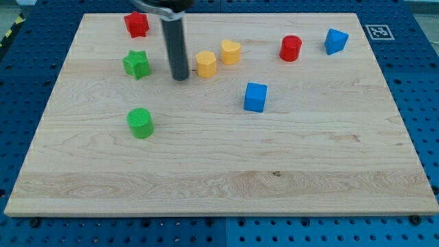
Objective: Push the yellow hexagon into the yellow heart
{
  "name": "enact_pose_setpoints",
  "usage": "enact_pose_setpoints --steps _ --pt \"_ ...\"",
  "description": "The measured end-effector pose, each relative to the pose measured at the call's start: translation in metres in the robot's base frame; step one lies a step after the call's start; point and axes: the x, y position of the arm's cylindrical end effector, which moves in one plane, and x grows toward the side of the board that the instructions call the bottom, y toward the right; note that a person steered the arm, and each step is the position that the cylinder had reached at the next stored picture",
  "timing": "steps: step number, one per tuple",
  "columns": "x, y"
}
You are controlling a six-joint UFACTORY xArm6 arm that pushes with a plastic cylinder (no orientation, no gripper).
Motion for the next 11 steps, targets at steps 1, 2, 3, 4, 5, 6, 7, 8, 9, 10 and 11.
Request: enact_pose_setpoints --steps 1,2,3,4,5,6,7,8,9,10,11 --pt "0.000 0.040" --pt "0.019 0.055" --pt "0.025 0.079" --pt "0.018 0.071" --pt "0.001 0.031" --pt "-0.036 0.014" --pt "-0.012 0.015" --pt "0.018 0.025" --pt "0.000 0.033" --pt "-0.028 0.024" --pt "-0.059 0.019"
